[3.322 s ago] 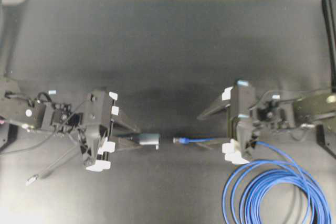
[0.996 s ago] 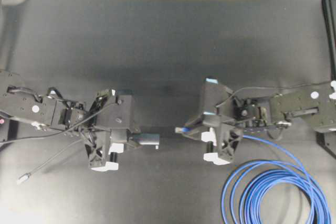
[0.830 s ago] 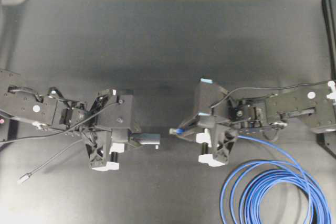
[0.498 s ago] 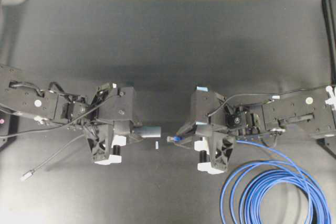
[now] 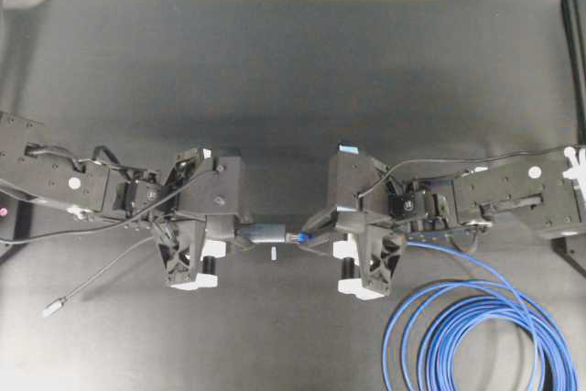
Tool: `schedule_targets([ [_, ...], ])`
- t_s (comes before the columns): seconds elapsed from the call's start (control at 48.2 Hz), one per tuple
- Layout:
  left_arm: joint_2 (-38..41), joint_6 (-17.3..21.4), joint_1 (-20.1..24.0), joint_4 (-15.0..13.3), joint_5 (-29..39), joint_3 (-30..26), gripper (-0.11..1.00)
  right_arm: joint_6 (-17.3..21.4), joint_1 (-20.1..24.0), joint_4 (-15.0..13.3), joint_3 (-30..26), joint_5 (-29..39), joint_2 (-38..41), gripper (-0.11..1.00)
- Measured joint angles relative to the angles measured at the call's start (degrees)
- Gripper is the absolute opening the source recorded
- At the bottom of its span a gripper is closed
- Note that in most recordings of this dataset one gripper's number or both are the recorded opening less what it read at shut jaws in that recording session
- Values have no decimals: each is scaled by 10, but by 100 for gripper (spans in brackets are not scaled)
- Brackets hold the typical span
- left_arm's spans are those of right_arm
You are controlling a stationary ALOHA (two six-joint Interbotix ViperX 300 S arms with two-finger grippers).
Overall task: Insert the LAN cable into the hub.
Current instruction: 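Push the right gripper's plug into the hub's port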
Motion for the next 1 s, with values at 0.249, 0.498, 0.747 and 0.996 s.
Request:
schedule_targets([
  [0.249, 1, 2, -1, 0, 0, 0, 28, 0, -1, 0, 0, 2, 2, 15],
  [0.498, 1, 2, -1, 0, -7, 0, 28, 0, -1, 0, -4, 9, 9, 15],
  [0.747, 1, 3, -2, 0, -7, 0, 28, 0, -2, 0, -6, 9, 12, 15],
  [0.996, 6, 4, -4, 0, -8, -4, 28, 0, -4, -1, -8, 10, 13, 15],
])
